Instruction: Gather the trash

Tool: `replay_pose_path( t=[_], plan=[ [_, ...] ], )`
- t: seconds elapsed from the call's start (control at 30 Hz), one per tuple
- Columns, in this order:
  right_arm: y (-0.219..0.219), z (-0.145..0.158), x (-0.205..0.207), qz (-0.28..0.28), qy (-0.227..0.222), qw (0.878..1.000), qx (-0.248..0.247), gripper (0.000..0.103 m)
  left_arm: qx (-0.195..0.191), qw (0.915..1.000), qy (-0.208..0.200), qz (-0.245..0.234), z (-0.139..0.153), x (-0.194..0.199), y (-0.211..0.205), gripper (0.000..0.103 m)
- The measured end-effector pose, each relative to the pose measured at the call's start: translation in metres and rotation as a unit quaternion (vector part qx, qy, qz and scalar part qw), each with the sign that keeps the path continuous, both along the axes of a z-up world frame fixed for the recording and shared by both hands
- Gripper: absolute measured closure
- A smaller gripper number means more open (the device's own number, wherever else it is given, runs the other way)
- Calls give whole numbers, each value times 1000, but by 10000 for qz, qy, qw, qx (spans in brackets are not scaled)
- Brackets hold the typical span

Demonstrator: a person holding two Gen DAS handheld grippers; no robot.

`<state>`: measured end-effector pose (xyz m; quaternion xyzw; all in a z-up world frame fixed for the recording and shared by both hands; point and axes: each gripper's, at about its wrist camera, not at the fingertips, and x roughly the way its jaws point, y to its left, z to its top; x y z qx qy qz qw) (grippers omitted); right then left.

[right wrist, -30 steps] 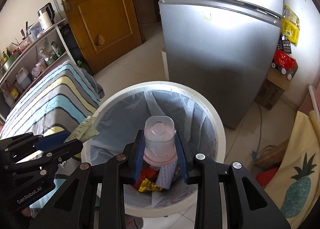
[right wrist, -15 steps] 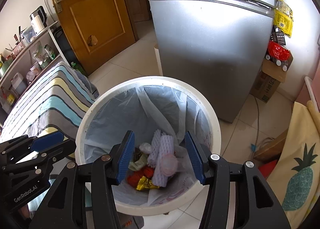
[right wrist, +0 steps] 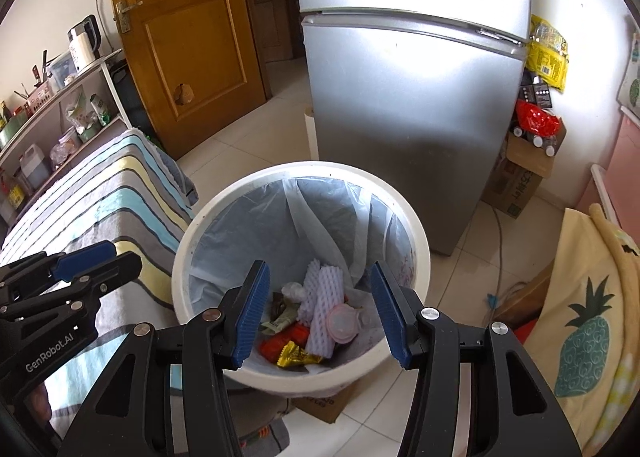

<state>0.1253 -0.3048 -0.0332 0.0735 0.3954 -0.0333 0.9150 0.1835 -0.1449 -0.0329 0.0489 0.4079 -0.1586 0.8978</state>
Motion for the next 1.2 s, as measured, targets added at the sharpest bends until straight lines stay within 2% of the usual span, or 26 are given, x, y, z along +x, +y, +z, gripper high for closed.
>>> replay_pose_path(
  t=[0.17, 0.3, 0.6, 0.9, 1.07, 1.2],
  plan=[
    [11, 11, -20, -51, -171, 9998, -124, 50, 144, 9993, -333, 130, 13, -21, 10, 69],
    [16, 20, -39, -139, -334, 9993, -114, 50, -38, 9991, -399, 164, 20, -35, 22, 69],
    [37, 39, -77, -185, -686, 9972, -242, 50, 50, 9955, -865, 393, 35, -79, 41, 69],
    [47, 41, -110, -268, -774, 9965, -167, 50, -16, 9934, -1080, 393, 41, -114, 52, 69],
    [51, 39, -120, -306, -843, 9957, -243, 50, -141, 9930, -1114, 380, 43, -124, 54, 69],
    [53, 38, -123, -307, -876, 9954, -248, 50, -88, 9930, -1132, 339, 42, -127, 51, 69]
  ],
)
